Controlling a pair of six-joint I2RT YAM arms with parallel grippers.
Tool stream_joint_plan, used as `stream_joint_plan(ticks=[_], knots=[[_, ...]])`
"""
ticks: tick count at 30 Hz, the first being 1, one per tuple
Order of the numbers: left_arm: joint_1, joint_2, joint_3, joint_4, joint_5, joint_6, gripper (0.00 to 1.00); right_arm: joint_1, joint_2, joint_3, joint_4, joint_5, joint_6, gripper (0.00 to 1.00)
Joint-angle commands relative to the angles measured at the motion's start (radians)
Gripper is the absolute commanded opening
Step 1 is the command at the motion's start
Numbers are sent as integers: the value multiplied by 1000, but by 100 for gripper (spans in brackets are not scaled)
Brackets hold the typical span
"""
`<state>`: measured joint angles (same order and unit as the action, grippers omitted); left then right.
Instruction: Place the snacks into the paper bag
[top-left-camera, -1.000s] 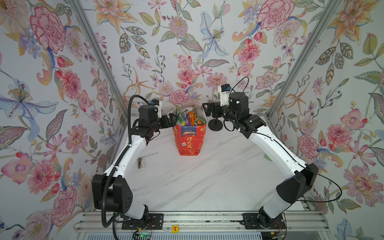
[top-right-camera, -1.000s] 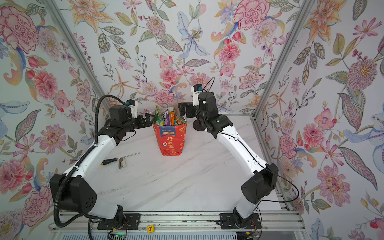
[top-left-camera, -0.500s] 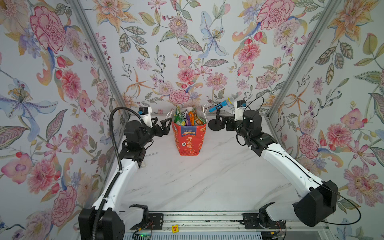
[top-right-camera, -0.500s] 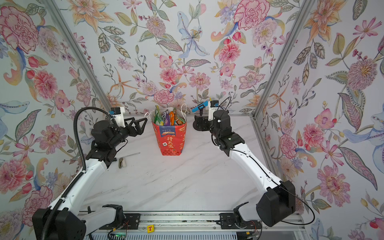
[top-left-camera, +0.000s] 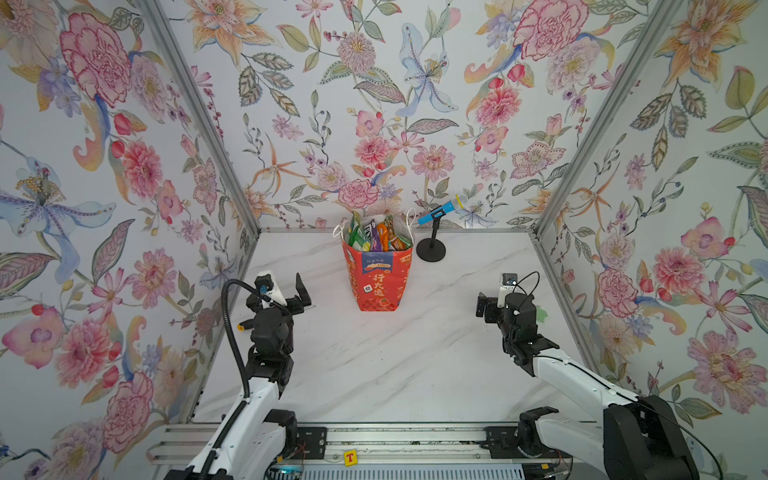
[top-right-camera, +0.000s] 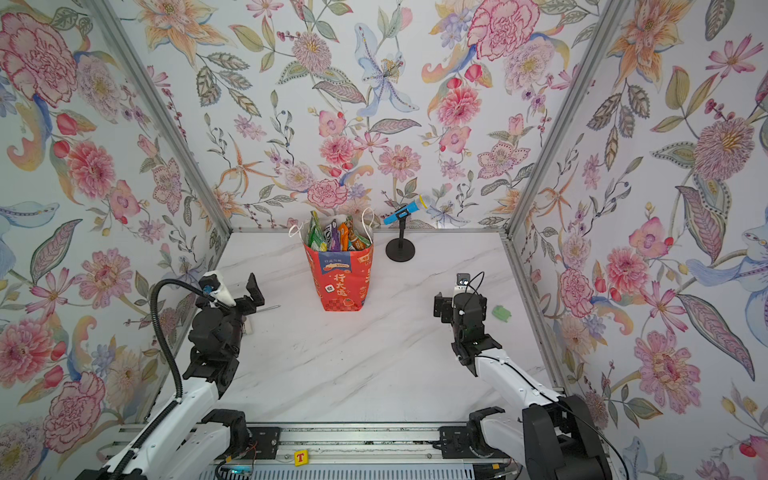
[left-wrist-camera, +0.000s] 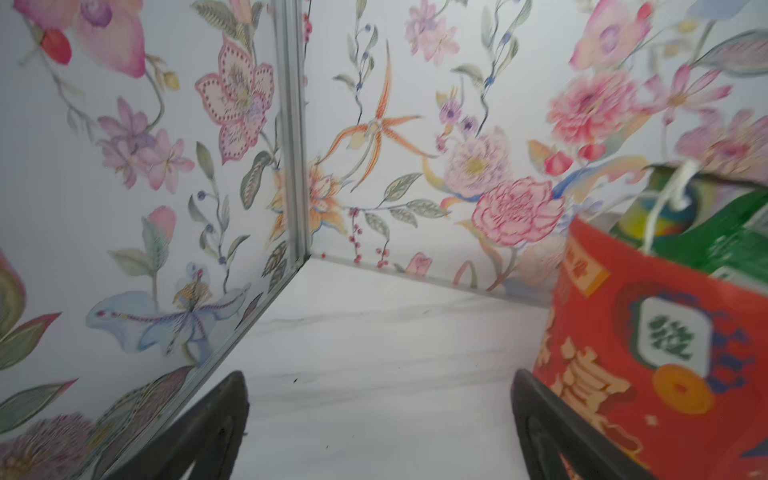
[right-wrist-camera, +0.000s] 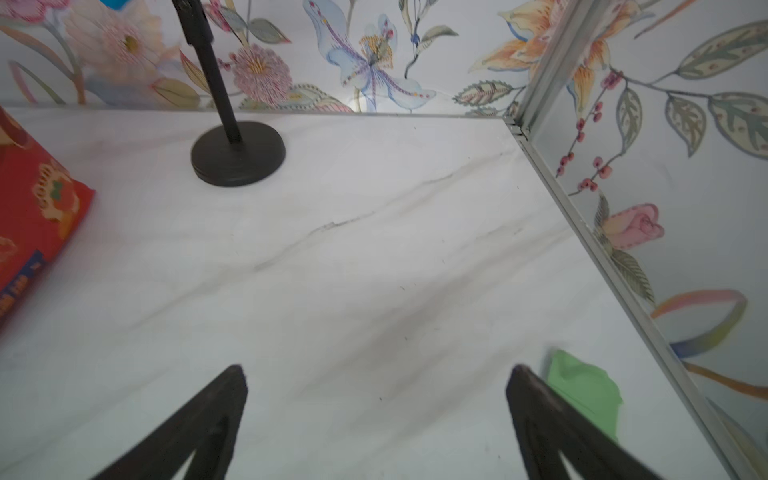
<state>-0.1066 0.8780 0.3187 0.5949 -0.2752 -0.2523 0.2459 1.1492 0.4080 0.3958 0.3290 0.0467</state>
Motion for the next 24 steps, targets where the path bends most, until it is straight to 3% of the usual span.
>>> stream_joint_plan(ticks=[1, 5, 9, 13, 15, 16, 18, 24], knots=[[4, 58, -72, 249, -206, 125, 99, -35, 39, -43, 268, 57, -67, 99], [13, 211, -106, 445, -241, 203, 99, -65, 152, -95, 460, 62, -138, 99], [23, 352, -116, 561, -200, 261, 99, -124, 244, -133, 615, -50, -121, 99], [56, 400, -126, 546, -155, 249, 99, -150, 315, -169, 731, -168, -131, 99], [65, 465, -180, 697, -141, 269, 99, -156, 388, -191, 837, -182, -130, 99], [62, 450, -161, 628, -128, 260, 99, -154, 423, -189, 898, -167, -136, 99], [67, 438, -143, 545, -69, 271, 99, -154, 391, -161, 793, -163, -126, 99], [52, 444, -190, 674, -59, 299, 99, -168, 403, -147, 780, -175, -116, 99]])
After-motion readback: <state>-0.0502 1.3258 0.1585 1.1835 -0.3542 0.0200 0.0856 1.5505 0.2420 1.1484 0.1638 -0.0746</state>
